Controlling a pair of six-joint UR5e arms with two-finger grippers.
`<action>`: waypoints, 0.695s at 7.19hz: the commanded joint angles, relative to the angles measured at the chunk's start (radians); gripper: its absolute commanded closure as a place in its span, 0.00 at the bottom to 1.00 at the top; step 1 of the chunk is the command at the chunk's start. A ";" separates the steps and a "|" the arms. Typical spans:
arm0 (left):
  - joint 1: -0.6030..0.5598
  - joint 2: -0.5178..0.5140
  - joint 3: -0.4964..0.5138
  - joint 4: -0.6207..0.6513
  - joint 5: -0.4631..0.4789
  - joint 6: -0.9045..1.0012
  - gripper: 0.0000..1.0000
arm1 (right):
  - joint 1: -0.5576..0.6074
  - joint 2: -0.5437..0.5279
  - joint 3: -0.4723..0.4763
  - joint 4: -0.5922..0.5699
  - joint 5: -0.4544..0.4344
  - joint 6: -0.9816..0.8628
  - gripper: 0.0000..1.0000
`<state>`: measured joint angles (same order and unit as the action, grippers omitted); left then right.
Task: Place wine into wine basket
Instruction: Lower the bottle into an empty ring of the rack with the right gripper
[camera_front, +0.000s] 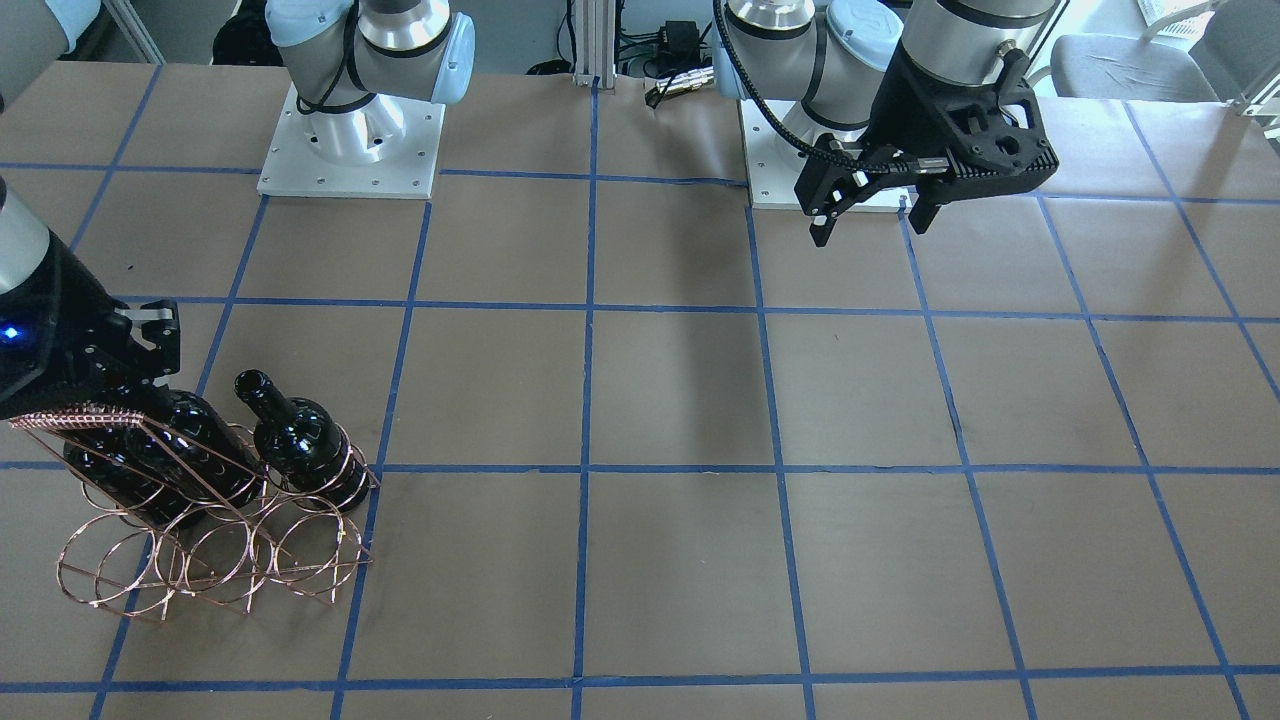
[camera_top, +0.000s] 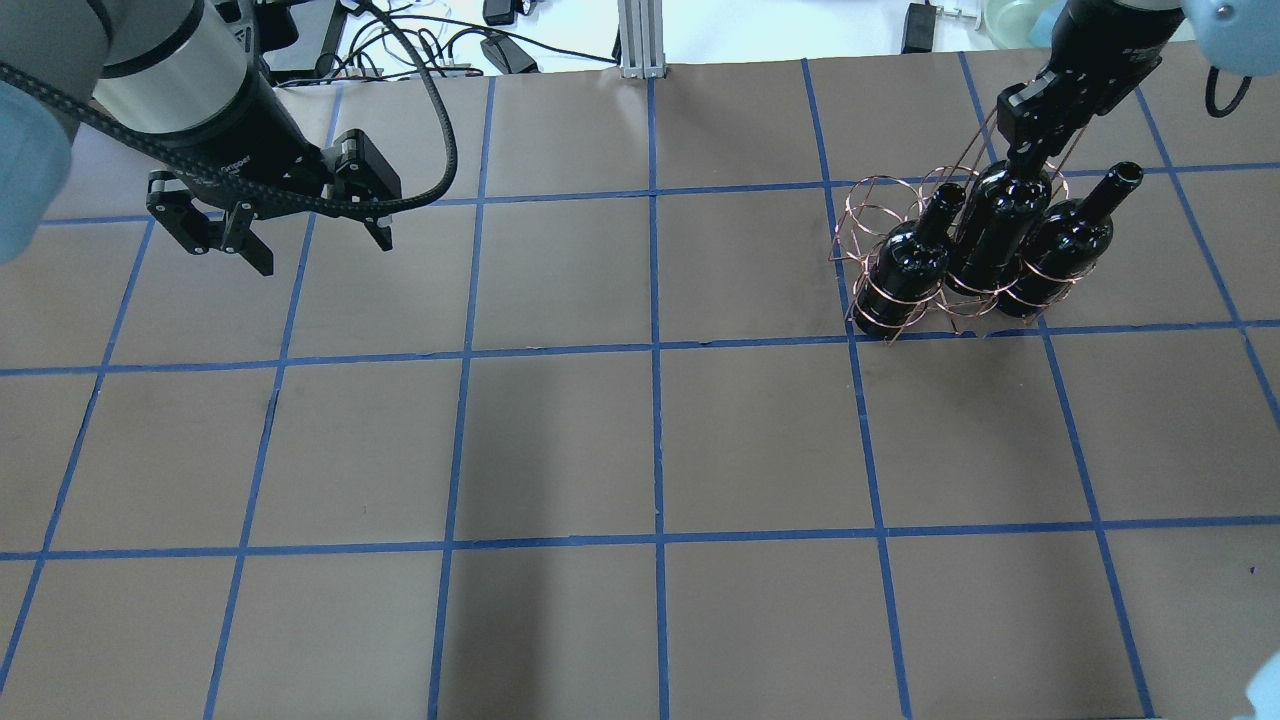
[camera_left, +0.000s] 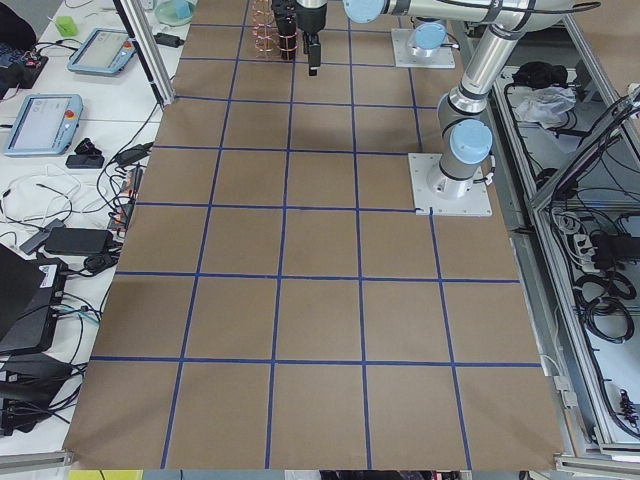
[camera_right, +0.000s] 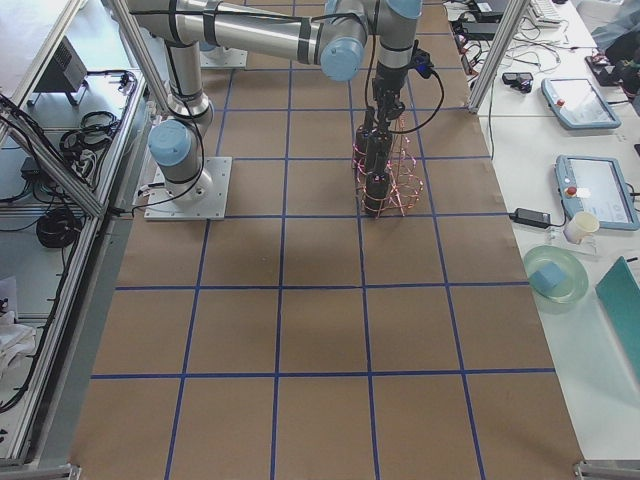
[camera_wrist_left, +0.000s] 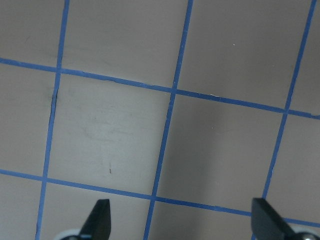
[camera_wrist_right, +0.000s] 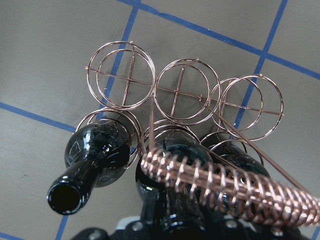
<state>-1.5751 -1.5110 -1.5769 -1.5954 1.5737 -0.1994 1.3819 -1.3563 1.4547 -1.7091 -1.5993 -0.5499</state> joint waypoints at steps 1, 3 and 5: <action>0.001 0.000 0.000 0.000 0.000 0.000 0.00 | -0.007 0.025 0.012 -0.015 -0.001 -0.008 1.00; 0.003 0.002 0.002 0.002 0.000 0.000 0.00 | -0.009 0.028 0.041 -0.017 0.001 -0.011 1.00; 0.003 0.003 0.002 -0.003 0.002 0.000 0.00 | -0.009 0.039 0.045 -0.017 0.004 -0.012 0.97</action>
<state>-1.5726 -1.5087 -1.5755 -1.5964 1.5749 -0.1994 1.3733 -1.3257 1.4963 -1.7255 -1.5971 -0.5614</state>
